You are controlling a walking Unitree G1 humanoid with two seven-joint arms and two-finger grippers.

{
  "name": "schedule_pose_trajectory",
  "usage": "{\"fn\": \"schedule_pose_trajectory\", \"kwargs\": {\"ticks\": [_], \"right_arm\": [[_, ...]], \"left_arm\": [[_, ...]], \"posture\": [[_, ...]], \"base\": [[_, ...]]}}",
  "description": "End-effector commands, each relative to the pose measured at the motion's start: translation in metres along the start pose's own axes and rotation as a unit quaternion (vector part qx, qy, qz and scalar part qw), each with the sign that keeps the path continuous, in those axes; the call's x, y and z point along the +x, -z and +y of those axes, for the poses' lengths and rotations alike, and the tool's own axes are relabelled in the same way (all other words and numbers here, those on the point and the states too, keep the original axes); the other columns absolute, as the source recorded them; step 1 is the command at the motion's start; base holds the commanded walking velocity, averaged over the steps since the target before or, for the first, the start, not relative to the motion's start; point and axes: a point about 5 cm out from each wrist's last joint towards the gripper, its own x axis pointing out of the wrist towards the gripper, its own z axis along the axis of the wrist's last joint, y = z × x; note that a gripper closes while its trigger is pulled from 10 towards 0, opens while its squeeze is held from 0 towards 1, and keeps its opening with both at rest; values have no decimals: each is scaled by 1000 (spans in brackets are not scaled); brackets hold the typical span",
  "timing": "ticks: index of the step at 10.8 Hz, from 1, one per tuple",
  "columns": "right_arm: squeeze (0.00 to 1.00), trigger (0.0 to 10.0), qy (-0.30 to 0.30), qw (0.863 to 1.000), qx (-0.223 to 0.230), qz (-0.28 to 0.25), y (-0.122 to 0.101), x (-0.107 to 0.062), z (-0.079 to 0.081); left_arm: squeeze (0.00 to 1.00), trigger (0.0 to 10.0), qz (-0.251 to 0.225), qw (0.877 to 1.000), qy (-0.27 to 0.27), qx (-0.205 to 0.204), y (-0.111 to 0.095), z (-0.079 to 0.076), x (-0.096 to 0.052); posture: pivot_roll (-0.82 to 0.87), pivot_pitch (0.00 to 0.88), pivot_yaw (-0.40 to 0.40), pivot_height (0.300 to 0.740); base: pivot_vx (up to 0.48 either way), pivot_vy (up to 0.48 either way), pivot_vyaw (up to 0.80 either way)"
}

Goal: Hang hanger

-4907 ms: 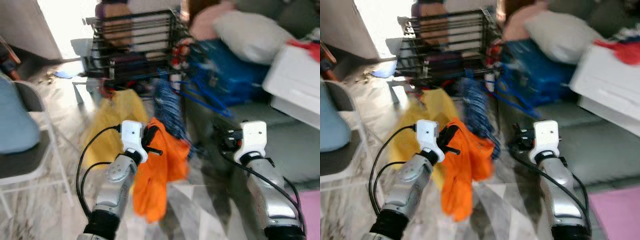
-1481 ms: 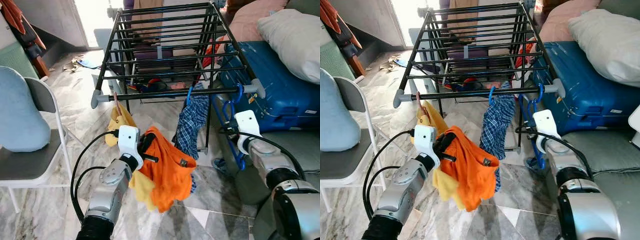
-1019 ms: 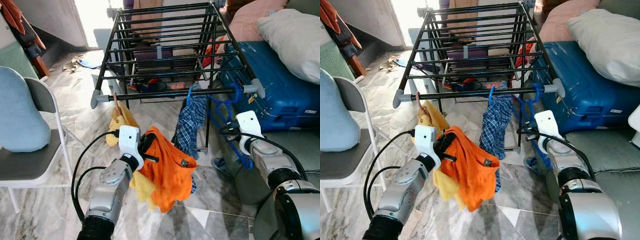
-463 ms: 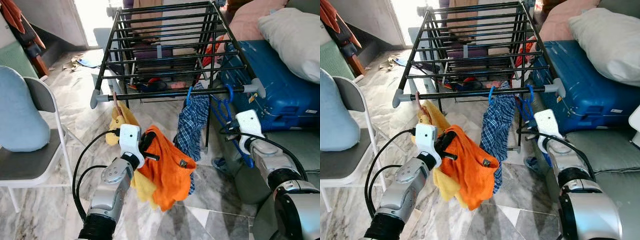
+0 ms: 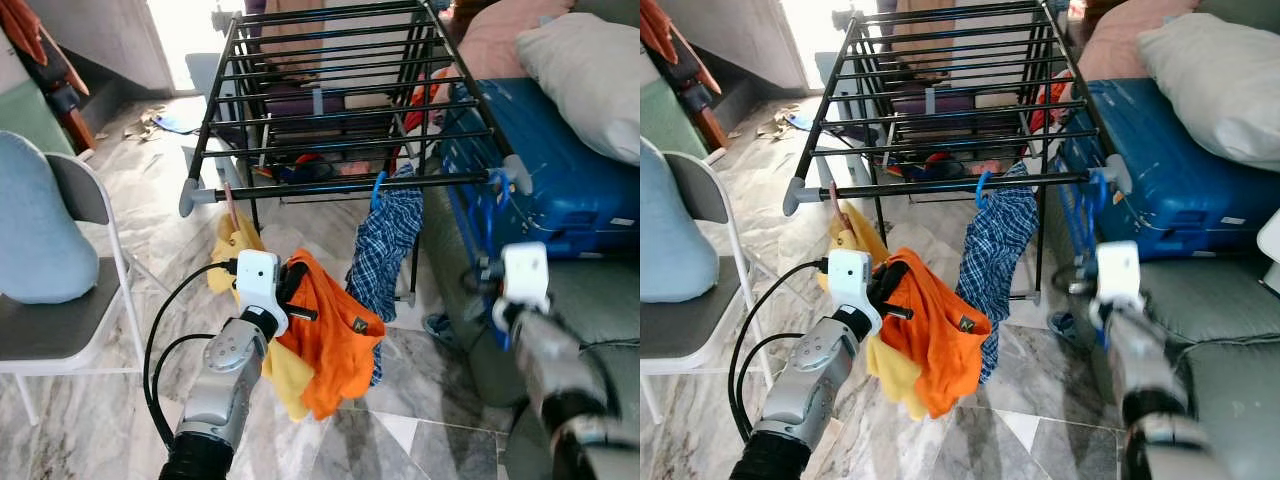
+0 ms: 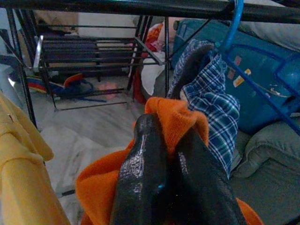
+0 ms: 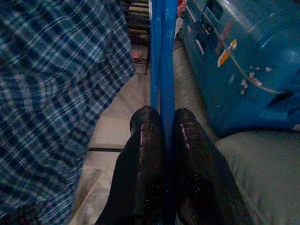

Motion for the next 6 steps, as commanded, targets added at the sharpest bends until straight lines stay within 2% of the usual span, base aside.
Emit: {"fn": "schedule_pose_trajectory", "kwargs": {"ticks": [1, 2, 5, 6], "right_arm": [[0, 3490, 4, 1000, 5, -27, -10, 2, 1], [0, 10000, 1, 1000, 6, -23, 1, -6, 4], [0, 10000, -10, 1000, 7, -9, 14, -19, 12], [0, 10000, -17, 1000, 6, -8, 14, -21, 15]], "left_arm": [[0, 10000, -19, 1000, -5, 10, -9, 2, 2], [0, 10000, -20, 1000, -6, 10, -9, 2, 3], [0, 10000, -16, 1000, -11, 12, -5, 1, 1], [0, 10000, -15, 1000, -11, 10, -4, -1, 1]], "posture": [[-174, 0, 82, 740], [-179, 0, 80, 740], [-180, 0, 68, 740], [-182, 0, 67, 740]], "base": [[0, 0, 0], [0, 0, 0], [0, 0, 0], [-285, 0, 0]]}}
